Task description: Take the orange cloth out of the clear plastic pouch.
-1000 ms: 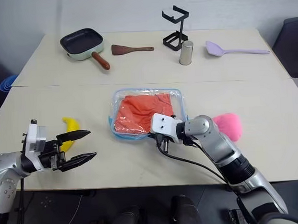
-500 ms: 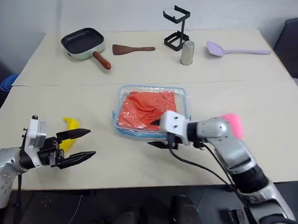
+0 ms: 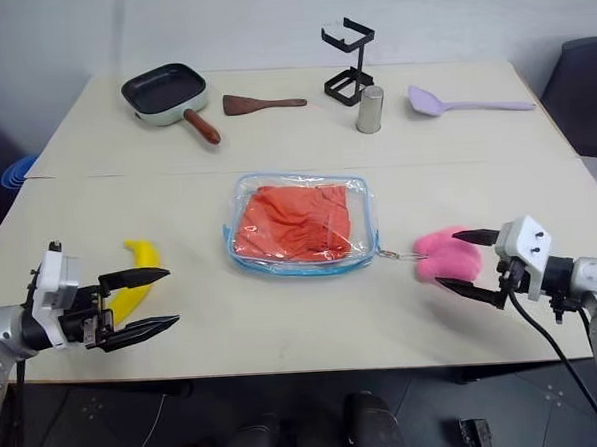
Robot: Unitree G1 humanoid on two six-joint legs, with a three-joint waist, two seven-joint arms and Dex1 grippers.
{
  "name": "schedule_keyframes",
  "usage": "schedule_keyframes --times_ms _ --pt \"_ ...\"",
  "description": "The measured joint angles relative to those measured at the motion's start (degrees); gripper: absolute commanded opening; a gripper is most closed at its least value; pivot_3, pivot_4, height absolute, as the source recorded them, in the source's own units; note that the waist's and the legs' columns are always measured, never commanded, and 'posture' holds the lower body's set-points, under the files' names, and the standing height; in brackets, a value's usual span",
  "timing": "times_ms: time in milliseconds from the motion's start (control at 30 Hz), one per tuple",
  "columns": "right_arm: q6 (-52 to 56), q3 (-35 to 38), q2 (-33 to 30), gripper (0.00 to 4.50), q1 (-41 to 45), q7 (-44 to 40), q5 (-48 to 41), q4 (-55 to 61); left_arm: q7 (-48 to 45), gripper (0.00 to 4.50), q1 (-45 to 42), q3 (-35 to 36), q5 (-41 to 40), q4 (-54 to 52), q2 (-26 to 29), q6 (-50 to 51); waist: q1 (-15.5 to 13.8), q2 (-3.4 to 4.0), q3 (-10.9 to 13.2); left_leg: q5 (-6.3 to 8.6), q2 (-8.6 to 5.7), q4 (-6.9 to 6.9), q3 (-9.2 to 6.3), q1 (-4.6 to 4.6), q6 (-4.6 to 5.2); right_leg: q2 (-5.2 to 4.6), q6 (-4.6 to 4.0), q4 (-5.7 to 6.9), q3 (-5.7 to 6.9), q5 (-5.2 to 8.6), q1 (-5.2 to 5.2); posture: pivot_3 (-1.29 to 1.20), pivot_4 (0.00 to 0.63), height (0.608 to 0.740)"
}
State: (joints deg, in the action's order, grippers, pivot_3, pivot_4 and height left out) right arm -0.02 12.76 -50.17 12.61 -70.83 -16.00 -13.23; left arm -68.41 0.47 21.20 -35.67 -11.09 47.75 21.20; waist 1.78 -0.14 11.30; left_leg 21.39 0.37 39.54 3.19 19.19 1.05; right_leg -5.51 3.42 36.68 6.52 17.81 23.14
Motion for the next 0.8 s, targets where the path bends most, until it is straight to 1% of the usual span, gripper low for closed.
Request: schedule_keyframes --times_ms 100,267,400,467,533,633,700,733,767,800 --pt "0.47 -4.02 -0.01 3.87 3.55 0.26 2.79 -3.46 0.07 4.50 -0.31 -1.41 0.01 -0.25 -0.60 -0.50 -0.13 0.00 0.00 -0.01 0.01 0.00 0.01 0.01 -0.02 0.01 0.00 0.01 0.01 0.00 0.02 0.00 0.150 0.740" --pt "-2.53 -6.20 -1.60 2.13 5.47 -0.71 5.33 -5.56 0.21 4.50 -1.27 -1.91 0.03 -0.17 -0.74 -1.27 -0.37 -0.01 0.00 0.00 0.00 0.01 0.00 0.02 -0.02 0.00 0.00 -0.06 0.01 0.00 0.00 0.00 0.150 0.740" --pt "-4.89 -5.97 -2.31 0.88 4.26 -1.72 5.02 -4.90 0.49 4.50 -1.46 -1.95 0.11 0.14 -0.75 -1.85 -0.39 -0.01 0.00 0.00 0.00 0.00 -0.01 0.03 -0.02 0.01 0.00 -0.08 0.03 0.00 -0.01 0.00 0.150 0.740" --pt "-4.43 -5.46 -3.00 0.31 2.90 -3.22 3.41 -3.16 0.78 4.50 -1.57 -2.01 0.11 0.32 -0.89 -2.02 -0.46 0.01 0.01 0.00 0.00 0.00 -0.02 0.04 -0.02 0.01 0.00 -0.10 0.03 0.00 -0.01 0.00 0.150 0.740" --pt "-0.06 -4.77 -3.41 0.31 1.02 -5.15 -0.97 2.13 1.18 4.50 -1.70 -2.06 0.11 0.57 -1.41 -2.13 -0.58 0.04 0.02 0.00 0.01 -0.02 -0.03 0.04 -0.02 0.01 0.00 -0.10 0.04 0.00 -0.01 0.00 0.150 0.740" --pt "11.18 -3.09 -3.80 0.31 -0.25 -5.62 -9.83 12.45 1.48 4.50 -2.55 -2.54 0.13 0.69 -1.97 -2.41 -0.50 0.11 0.07 0.00 0.02 -0.02 -0.04 0.04 -0.02 0.01 0.01 -0.11 0.04 0.00 -0.01 0.00 0.150 0.740" --pt "21.94 -2.55 -6.68 0.31 -1.07 -4.79 -16.48 21.17 1.71 4.50 -3.37 -3.38 0.26 0.74 -2.13 -2.54 -0.62 0.17 0.10 0.01 0.03 -0.04 -0.09 0.04 -0.04 0.01 0.00 -0.13 0.05 0.00 -0.01 0.00 0.150 0.740" --pt "25.23 -2.54 -7.85 0.31 -1.47 -4.29 -18.00 23.54 1.78 4.50 -3.58 -3.58 0.29 0.78 -2.34 -2.56 -0.71 0.17 0.10 0.01 0.03 -0.05 -0.09 0.04 -0.04 0.01 0.00 -0.15 0.05 0.00 -0.01 0.00 0.150 0.740" --pt "31.53 -3.05 -9.70 0.31 -2.01 -2.74 -20.12 27.28 1.97 4.50 -3.70 -3.91 0.36 0.86 -2.52 -2.60 -0.88 0.17 0.10 0.02 0.03 -0.07 -0.10 0.05 -0.04 0.01 0.00 -0.18 0.05 0.00 -0.01 0.00 0.150 0.740" --pt "35.43 -3.54 -10.34 0.31 -2.06 -1.36 -21.33 29.22 2.09 4.50 -3.78 -4.13 0.41 0.96 -2.64 -2.62 -1.01 0.15 0.09 0.02 0.04 -0.08 -0.10 0.05 -0.04 0.01 0.00 -0.21 0.05 0.00 0.00 0.00 0.150 0.740"
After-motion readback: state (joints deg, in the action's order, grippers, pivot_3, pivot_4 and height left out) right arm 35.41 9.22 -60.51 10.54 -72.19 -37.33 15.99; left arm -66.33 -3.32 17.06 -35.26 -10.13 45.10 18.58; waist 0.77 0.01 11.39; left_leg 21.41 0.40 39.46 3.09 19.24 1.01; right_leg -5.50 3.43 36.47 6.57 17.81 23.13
